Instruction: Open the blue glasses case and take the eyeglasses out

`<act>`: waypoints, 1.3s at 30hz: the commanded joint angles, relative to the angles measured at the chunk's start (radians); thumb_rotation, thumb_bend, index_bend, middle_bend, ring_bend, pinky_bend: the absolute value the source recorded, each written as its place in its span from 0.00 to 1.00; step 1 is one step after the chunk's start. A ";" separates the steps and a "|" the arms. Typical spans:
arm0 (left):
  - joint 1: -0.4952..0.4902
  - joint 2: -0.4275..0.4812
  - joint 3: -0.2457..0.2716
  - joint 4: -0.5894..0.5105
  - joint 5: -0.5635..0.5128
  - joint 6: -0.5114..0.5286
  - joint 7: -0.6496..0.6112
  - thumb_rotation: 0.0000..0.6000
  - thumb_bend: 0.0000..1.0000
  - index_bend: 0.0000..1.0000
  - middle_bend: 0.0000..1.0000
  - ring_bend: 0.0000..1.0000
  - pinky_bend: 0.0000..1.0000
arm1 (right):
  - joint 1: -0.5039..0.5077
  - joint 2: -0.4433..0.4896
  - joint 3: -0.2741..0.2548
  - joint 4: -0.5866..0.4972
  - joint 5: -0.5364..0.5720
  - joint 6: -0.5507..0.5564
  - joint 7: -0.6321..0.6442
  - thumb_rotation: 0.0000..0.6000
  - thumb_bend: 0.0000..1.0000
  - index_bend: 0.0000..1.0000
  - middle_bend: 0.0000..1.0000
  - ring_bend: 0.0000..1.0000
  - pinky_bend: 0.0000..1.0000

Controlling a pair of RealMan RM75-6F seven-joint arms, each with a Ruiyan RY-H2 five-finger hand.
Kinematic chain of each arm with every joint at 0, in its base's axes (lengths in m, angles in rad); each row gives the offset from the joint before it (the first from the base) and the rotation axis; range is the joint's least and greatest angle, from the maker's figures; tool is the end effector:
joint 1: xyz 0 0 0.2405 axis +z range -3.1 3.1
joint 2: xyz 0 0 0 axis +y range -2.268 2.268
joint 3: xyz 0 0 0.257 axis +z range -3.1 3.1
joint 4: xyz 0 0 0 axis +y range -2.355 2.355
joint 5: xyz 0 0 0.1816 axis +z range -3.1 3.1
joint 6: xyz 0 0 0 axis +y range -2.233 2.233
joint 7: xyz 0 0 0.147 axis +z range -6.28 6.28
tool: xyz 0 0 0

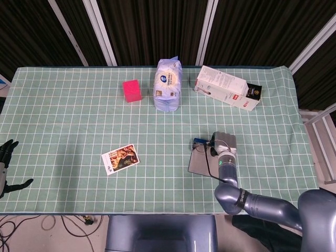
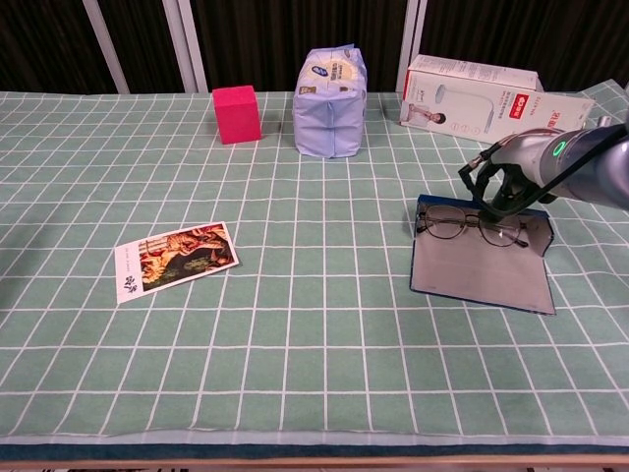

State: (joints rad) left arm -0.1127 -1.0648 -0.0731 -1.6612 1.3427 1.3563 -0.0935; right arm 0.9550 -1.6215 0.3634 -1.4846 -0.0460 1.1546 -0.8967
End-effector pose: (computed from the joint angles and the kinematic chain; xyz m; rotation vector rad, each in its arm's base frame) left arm -0.3156 0.1920 0.1928 -1.2791 -1.0990 -0.8643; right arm -0.1602 -0.3770 0.0085 1.4090 -1.3252 0.4080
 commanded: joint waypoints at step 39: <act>0.001 0.003 -0.002 -0.004 -0.006 -0.002 -0.006 1.00 0.00 0.00 0.00 0.00 0.00 | -0.020 -0.002 0.011 0.002 -0.055 -0.007 0.048 1.00 0.55 0.51 0.96 1.00 1.00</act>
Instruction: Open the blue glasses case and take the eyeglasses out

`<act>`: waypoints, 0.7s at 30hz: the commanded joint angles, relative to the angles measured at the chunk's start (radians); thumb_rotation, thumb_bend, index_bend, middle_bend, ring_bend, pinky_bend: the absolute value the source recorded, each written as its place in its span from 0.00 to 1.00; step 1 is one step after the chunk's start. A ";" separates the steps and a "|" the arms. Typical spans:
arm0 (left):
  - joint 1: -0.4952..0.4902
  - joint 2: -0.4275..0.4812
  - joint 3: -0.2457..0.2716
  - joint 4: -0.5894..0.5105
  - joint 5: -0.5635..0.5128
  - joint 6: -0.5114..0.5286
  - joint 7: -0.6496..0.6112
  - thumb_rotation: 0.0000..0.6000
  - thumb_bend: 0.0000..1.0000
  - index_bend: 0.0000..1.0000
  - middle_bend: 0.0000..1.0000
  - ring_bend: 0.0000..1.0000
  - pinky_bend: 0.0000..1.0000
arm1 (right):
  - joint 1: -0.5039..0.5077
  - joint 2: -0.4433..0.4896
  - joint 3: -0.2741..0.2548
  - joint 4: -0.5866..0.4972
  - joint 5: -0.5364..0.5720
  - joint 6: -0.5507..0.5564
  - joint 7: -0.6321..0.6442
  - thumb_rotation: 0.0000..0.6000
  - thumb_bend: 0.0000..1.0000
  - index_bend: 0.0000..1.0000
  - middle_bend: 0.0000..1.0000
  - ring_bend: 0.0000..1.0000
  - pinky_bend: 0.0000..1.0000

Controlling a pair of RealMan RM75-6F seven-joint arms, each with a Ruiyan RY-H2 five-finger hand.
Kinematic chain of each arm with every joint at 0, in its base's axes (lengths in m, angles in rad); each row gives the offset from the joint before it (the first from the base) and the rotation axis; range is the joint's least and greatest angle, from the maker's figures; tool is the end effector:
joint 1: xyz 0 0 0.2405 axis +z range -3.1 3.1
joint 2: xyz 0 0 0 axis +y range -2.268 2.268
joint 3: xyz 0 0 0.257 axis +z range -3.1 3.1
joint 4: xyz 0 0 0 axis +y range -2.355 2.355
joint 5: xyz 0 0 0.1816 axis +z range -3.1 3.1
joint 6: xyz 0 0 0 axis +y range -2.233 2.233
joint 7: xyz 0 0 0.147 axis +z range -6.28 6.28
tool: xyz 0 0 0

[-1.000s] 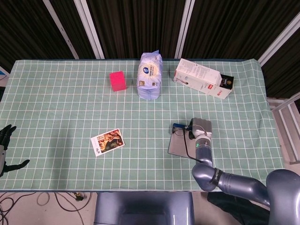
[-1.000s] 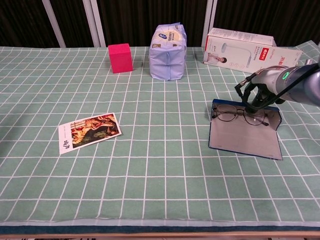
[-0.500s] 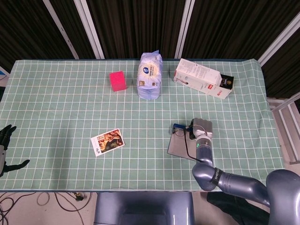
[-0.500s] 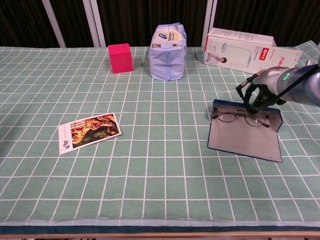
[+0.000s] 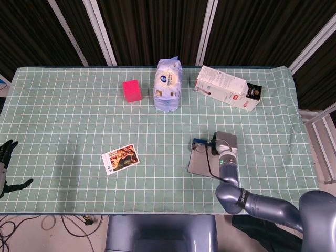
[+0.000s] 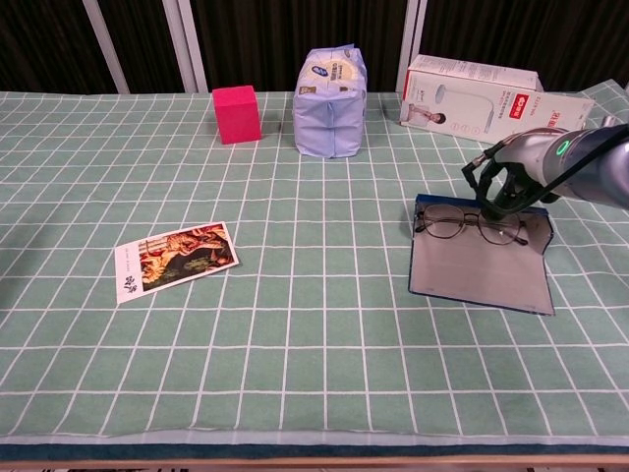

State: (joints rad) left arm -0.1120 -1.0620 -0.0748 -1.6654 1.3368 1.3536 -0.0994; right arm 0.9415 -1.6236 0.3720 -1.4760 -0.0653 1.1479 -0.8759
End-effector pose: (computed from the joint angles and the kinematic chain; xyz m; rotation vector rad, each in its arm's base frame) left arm -0.3159 0.1919 0.1935 -1.2709 -1.1080 -0.8665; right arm -0.1626 -0.3781 0.0096 1.3906 -1.3367 0.4317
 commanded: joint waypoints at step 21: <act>0.003 0.002 -0.001 -0.002 0.003 0.006 -0.009 1.00 0.00 0.00 0.00 0.00 0.00 | -0.077 -0.074 -0.017 0.009 -0.375 0.036 0.285 1.00 0.55 0.52 0.96 1.00 1.00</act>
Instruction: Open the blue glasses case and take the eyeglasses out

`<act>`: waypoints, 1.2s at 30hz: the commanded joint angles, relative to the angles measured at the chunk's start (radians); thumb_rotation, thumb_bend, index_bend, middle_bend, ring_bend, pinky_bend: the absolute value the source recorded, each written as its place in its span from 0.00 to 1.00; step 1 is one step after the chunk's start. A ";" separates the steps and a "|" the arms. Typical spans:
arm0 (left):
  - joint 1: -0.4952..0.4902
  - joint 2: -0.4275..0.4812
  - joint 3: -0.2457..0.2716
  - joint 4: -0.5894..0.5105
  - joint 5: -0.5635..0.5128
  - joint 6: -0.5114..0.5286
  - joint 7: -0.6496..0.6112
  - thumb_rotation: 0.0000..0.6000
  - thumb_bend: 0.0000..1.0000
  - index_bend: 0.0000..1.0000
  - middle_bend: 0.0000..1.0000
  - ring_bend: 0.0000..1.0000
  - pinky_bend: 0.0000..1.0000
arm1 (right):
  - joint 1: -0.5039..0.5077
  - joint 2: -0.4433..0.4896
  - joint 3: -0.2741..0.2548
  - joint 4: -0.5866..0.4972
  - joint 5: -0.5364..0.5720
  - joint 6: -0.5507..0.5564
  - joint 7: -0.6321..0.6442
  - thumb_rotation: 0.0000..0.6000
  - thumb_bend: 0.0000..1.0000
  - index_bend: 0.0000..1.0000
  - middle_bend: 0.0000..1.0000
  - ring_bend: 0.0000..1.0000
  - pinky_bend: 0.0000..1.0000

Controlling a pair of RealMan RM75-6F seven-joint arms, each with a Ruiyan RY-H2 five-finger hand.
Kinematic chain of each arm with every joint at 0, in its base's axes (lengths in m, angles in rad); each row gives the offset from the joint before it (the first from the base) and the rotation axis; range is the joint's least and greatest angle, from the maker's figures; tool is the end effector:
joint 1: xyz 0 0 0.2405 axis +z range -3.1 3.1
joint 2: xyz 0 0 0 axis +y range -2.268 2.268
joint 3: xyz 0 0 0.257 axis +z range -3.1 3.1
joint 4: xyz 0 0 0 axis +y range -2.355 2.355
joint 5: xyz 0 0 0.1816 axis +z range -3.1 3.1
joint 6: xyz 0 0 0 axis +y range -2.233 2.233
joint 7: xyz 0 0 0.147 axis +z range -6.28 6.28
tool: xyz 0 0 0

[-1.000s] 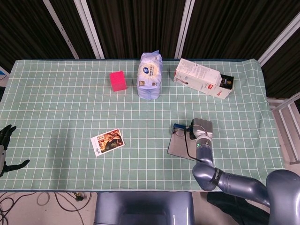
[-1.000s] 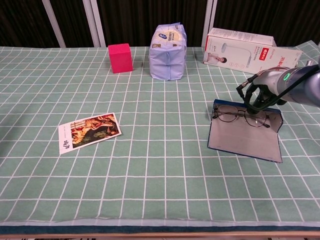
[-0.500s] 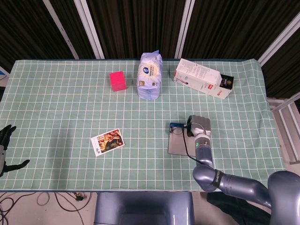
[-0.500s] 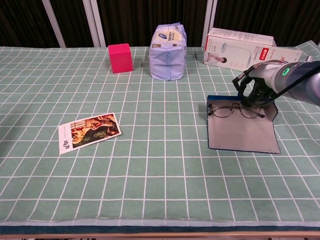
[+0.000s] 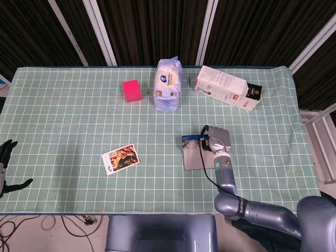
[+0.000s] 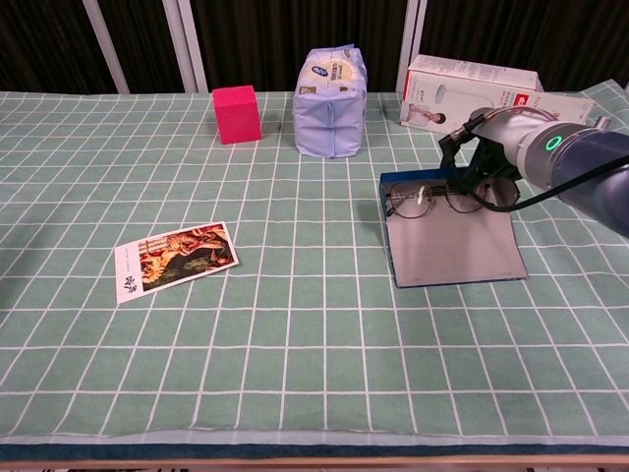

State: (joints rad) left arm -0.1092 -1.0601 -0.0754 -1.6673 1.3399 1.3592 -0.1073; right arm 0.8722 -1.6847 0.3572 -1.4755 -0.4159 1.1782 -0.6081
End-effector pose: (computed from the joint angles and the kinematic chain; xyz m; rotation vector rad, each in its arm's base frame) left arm -0.3154 0.1912 0.1946 -1.2657 -1.1090 -0.8756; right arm -0.1441 -0.3738 0.0043 1.3738 -1.3027 0.7656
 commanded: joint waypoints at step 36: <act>-0.001 0.001 -0.001 0.000 -0.003 -0.004 -0.005 1.00 0.00 0.00 0.00 0.00 0.00 | -0.054 -0.091 0.011 0.113 -0.227 -0.050 0.165 1.00 0.55 0.53 0.96 1.00 1.00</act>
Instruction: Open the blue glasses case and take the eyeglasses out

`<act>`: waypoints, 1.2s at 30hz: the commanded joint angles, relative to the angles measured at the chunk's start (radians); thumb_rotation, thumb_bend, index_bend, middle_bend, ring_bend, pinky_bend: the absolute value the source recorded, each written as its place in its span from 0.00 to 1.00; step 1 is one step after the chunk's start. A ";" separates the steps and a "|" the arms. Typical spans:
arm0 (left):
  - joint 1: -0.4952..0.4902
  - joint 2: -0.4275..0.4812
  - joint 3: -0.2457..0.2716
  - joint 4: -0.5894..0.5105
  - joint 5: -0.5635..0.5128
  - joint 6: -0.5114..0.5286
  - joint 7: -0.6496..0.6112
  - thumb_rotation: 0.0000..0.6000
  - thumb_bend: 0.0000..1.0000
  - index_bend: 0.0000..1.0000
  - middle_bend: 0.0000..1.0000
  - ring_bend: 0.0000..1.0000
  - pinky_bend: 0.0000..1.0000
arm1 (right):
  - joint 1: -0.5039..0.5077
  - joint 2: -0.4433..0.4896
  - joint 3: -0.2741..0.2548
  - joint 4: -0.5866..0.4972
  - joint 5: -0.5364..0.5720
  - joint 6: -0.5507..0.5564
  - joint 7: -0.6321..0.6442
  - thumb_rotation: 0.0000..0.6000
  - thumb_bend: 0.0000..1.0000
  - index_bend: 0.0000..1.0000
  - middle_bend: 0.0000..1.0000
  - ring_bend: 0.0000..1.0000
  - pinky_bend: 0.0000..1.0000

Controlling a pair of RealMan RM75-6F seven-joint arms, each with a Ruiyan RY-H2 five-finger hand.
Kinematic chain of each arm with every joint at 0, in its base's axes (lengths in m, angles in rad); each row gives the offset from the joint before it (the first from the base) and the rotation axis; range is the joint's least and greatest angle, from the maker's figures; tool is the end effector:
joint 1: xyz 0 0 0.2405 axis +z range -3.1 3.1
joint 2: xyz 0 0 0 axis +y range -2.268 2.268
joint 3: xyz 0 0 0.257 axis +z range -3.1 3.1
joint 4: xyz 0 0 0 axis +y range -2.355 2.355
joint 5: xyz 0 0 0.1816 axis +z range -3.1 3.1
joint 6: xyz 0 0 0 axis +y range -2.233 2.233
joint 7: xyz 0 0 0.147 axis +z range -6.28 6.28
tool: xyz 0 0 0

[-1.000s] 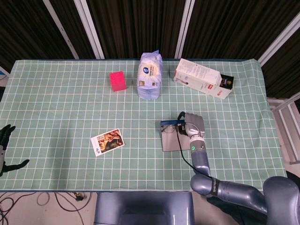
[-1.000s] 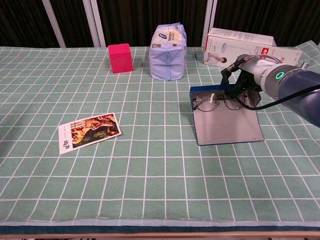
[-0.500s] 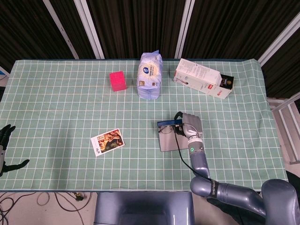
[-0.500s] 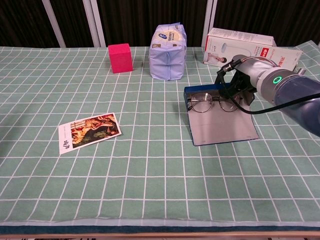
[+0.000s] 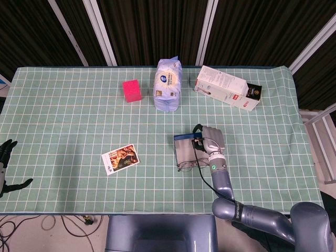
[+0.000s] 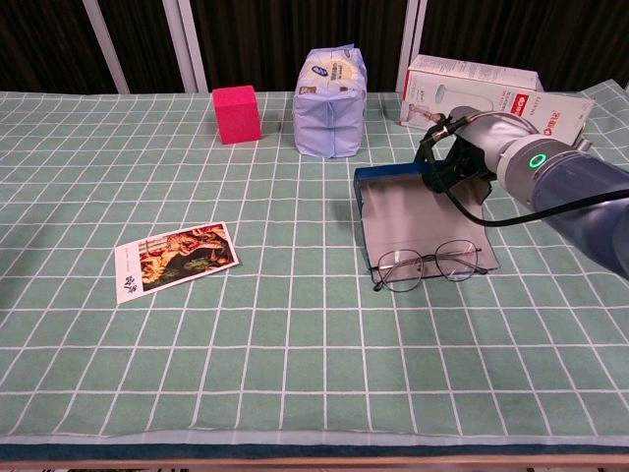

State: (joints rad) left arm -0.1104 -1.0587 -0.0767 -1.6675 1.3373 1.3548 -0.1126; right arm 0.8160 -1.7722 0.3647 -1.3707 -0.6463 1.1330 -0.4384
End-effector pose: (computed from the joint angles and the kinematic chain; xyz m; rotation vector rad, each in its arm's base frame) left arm -0.3157 0.1917 0.1947 -1.2633 -1.1148 -0.8770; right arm -0.1398 -0.3714 -0.0129 1.3765 -1.3028 0.9484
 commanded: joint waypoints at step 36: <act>0.005 -0.004 0.004 0.005 0.022 0.019 0.006 1.00 0.00 0.00 0.00 0.00 0.00 | 0.017 0.103 0.050 -0.149 0.064 0.043 -0.169 1.00 0.31 0.00 0.70 0.79 0.77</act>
State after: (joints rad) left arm -0.1060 -1.0620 -0.0726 -1.6631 1.3586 1.3737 -0.1072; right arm 0.8882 -1.7419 0.4524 -1.4097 -0.5412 1.1368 -0.6117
